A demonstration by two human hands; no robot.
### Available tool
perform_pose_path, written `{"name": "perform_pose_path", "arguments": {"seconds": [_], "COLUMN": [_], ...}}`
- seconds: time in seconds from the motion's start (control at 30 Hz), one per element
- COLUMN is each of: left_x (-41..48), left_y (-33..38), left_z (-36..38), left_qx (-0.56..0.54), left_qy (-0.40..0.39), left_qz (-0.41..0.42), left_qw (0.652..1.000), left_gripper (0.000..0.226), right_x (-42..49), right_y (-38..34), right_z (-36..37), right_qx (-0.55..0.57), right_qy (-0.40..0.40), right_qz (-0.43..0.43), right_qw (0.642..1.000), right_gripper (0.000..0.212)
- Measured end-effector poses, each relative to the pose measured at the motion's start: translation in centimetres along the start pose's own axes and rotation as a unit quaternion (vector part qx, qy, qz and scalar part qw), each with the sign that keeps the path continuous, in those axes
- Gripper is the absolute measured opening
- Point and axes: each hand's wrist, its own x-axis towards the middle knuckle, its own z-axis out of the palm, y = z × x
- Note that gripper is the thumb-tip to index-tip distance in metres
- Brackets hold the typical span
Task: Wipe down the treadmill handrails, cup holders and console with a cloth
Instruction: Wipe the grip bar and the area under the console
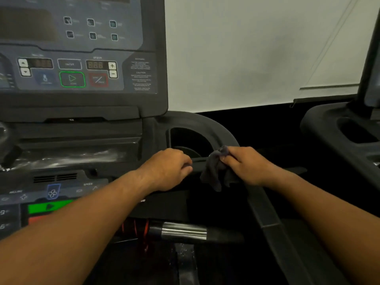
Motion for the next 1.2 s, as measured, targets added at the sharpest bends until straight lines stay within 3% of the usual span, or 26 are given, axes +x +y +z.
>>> {"name": "perform_pose_path", "arguments": {"seconds": [0.1,0.2,0.3,0.4,0.5,0.6,0.73,0.83,0.93,1.0,1.03,1.1,1.17,1.2], "left_x": [-0.8,-2.7,-4.3,-5.2,-5.9,-6.9,-8.1,-8.5,-8.7,-8.8,-8.8,-9.0,-9.3,-9.4], "left_y": [1.2,2.2,2.9,3.2,3.5,3.8,4.1,4.3,4.6,4.6,4.5,4.3,4.1,4.0], "left_z": [0.2,0.8,1.8,3.2,4.0,4.7,5.9,6.8,7.6,7.8,7.8,7.6,7.4,7.4], "left_qx": [-0.022,-0.066,-0.093,-0.045,0.026,0.068,0.125,0.173,0.204,0.207,0.204,0.196,0.192,0.191], "left_qy": [-0.037,-0.158,-0.226,-0.262,-0.249,-0.205,-0.155,-0.121,-0.12,-0.114,-0.11,-0.096,-0.076,-0.068], "left_qz": [-0.011,-0.016,-0.04,-0.04,-0.03,-0.02,0.017,0.032,0.033,0.033,0.033,0.036,0.048,0.054], "left_qw": [0.999,0.985,0.969,0.963,0.968,0.976,0.98,0.977,0.971,0.971,0.972,0.975,0.977,0.978], "left_gripper": [0.025,0.02,0.018,0.02,0.015,0.02,0.028,0.033,0.038,0.04,0.04,0.04,0.039,0.04], "right_x": [-2.6,-4.8,-6.4,-8.3,-10.2,-10.8,-10.7,-8.9,-5.9,-5.0,-5.2,-6.9,-9.6,-10.9], "right_y": [-1.2,-2.0,-2.5,-3.7,-5.5,-6.1,-5.8,-5.5,-6.0,-6.3,-6.2,-5.7,-4.9,-4.7], "right_z": [-0.6,0.3,1.7,4.2,7.1,9.4,11.9,10.5,8.8,8.5,8.6,9.7,12.6,14.4], "right_qx": [0.006,-0.02,-0.014,-0.04,-0.056,-0.161,-0.29,-0.235,-0.184,-0.172,-0.17,-0.179,-0.242,-0.274], "right_qy": [-0.064,-0.111,-0.146,-0.181,-0.206,-0.173,-0.074,-0.166,-0.335,-0.376,-0.364,-0.256,-0.057,0.039], "right_qz": [-0.037,-0.05,-0.024,0.036,0.089,0.103,0.072,0.1,0.128,0.138,0.141,0.136,0.101,0.083], "right_qw": [0.997,0.992,0.989,0.982,0.973,0.966,0.952,0.953,0.915,0.9,0.905,0.94,0.963,0.957], "right_gripper": [0.017,0.015,0.018,0.021,0.028,0.07,0.048,0.042,0.04,0.041,0.042,0.043,0.046,0.05]}}
